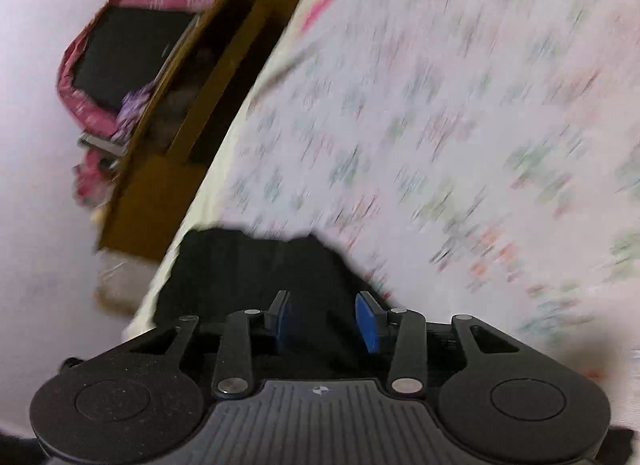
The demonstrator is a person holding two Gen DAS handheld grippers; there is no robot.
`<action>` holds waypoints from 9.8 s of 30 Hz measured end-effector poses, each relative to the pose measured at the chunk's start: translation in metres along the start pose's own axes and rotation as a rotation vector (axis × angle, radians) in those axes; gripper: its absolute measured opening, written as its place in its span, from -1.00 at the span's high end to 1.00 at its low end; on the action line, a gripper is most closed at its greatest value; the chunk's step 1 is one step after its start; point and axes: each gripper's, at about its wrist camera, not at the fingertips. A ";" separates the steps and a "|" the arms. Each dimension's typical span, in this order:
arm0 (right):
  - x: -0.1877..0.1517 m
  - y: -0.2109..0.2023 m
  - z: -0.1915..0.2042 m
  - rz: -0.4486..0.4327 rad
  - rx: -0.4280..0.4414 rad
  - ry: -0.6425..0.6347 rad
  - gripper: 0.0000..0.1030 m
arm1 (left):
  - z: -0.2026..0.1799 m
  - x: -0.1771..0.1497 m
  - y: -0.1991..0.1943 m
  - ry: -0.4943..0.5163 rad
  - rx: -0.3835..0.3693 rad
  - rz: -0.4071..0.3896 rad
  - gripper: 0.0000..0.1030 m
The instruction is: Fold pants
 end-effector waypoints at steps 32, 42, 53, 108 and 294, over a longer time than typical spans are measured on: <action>0.015 0.026 -0.089 -0.364 0.335 0.560 0.17 | 0.009 0.010 0.029 0.012 -0.026 0.112 -0.74; 0.001 0.028 -0.046 -0.146 0.373 0.447 0.13 | 0.009 0.010 0.018 0.019 -0.021 0.114 -0.75; -0.018 0.017 -0.003 -0.068 0.050 0.117 0.32 | 0.009 0.001 -0.011 0.086 0.117 0.103 -0.73; -0.064 0.135 0.154 0.340 -0.108 -0.072 0.02 | 0.234 -0.031 -0.098 -0.050 0.219 -0.117 -0.77; -0.136 -0.086 0.019 -0.332 -0.280 0.106 0.16 | 0.039 0.097 -0.002 -0.100 -0.213 -0.052 -0.38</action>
Point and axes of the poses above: each gripper's, at about its wrist camera, not at the fingertips, and y roughly the way its jaws point, z to its left, x to its top, and after that the axes turned 9 degrees about -z, right-handed
